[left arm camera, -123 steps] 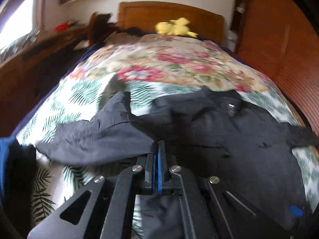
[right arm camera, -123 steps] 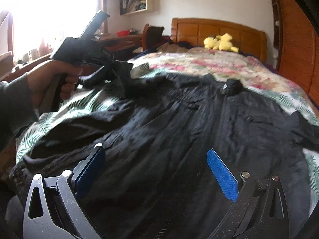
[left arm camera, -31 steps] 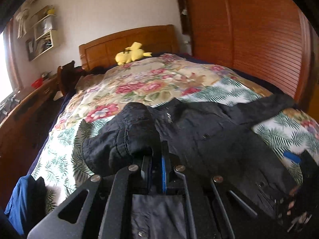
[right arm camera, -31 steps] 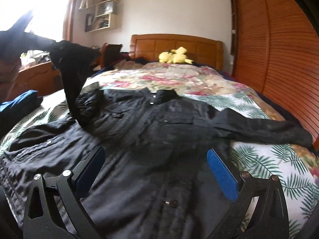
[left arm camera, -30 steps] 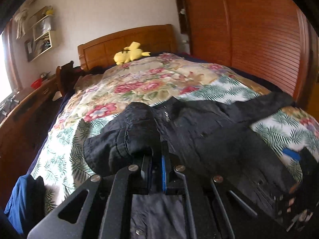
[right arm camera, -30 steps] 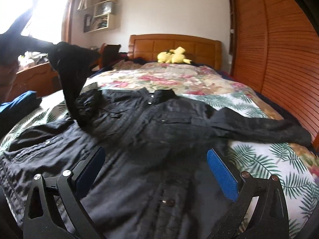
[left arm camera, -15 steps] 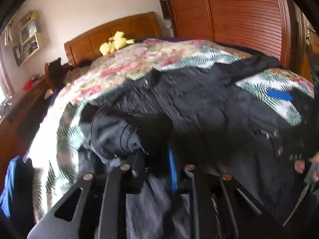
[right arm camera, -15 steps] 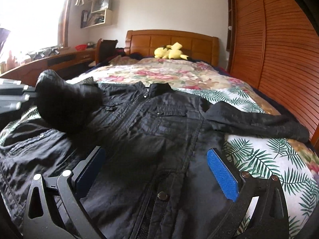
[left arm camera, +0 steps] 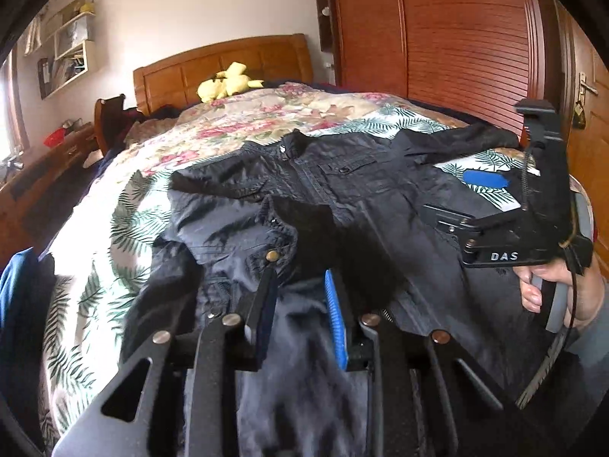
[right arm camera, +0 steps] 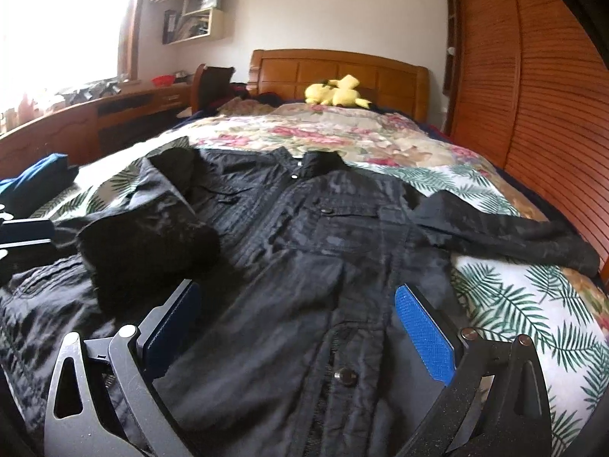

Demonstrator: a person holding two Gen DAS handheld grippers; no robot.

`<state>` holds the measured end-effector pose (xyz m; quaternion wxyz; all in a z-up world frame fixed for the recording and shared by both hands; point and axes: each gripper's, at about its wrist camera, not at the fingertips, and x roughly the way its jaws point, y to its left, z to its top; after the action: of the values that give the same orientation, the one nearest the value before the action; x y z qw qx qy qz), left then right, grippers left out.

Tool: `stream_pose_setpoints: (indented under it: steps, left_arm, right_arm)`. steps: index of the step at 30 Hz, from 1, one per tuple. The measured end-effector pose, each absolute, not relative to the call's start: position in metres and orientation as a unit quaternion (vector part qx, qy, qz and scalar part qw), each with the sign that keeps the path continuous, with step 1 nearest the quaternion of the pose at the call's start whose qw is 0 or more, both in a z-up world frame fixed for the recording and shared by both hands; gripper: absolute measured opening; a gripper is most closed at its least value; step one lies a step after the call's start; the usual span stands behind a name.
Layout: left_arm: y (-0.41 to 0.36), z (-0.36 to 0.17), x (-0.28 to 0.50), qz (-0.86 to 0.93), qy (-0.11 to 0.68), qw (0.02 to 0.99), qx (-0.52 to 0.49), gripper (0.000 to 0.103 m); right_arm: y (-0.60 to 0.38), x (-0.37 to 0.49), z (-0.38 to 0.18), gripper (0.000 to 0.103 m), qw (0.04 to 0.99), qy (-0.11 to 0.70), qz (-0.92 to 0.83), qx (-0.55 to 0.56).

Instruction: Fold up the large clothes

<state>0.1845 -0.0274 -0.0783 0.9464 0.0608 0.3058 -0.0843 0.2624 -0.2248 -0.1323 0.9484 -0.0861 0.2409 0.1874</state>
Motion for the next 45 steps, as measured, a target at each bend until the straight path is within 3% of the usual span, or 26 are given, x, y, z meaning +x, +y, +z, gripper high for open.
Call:
stream_pose_setpoints:
  steps: [21,24,30,33,35,38,45]
  left_arm:
    - [0.050,-0.078,0.153,-0.029,0.297,0.954,0.012,0.024]
    - [0.052,-0.079,0.152,-0.026,0.299,0.954,0.012,0.024]
    - [0.054,-0.079,0.153,-0.026,0.300,0.953,0.007,0.024]
    - [0.051,-0.079,0.154,-0.028,0.299,0.954,0.008,0.024]
    - [0.049,-0.080,0.155,-0.029,0.301,0.953,0.010,0.024]
    - [0.048,-0.081,0.157,-0.031,0.302,0.953,0.009,0.024]
    - [0.038,-0.080,0.160,-0.041,0.299,0.953,0.011,0.024]
  right_arm:
    - [-0.099,0.258,-0.141,0.103,0.897,0.265,0.340,-0.101]
    - [-0.092,0.265,-0.147,0.099,0.890,0.279,0.344,-0.108]
    - [-0.093,0.278,-0.163,0.076,0.878,0.315,0.347,-0.100]
    - [-0.102,0.280,-0.161,0.056,0.881,0.315,0.344,-0.083]
    - [-0.108,0.281,-0.160,0.029,0.882,0.314,0.345,-0.075]
    - [-0.116,0.280,-0.157,0.010,0.886,0.305,0.343,-0.068]
    - [-0.145,0.269,-0.140,0.005,0.904,0.263,0.333,-0.046]
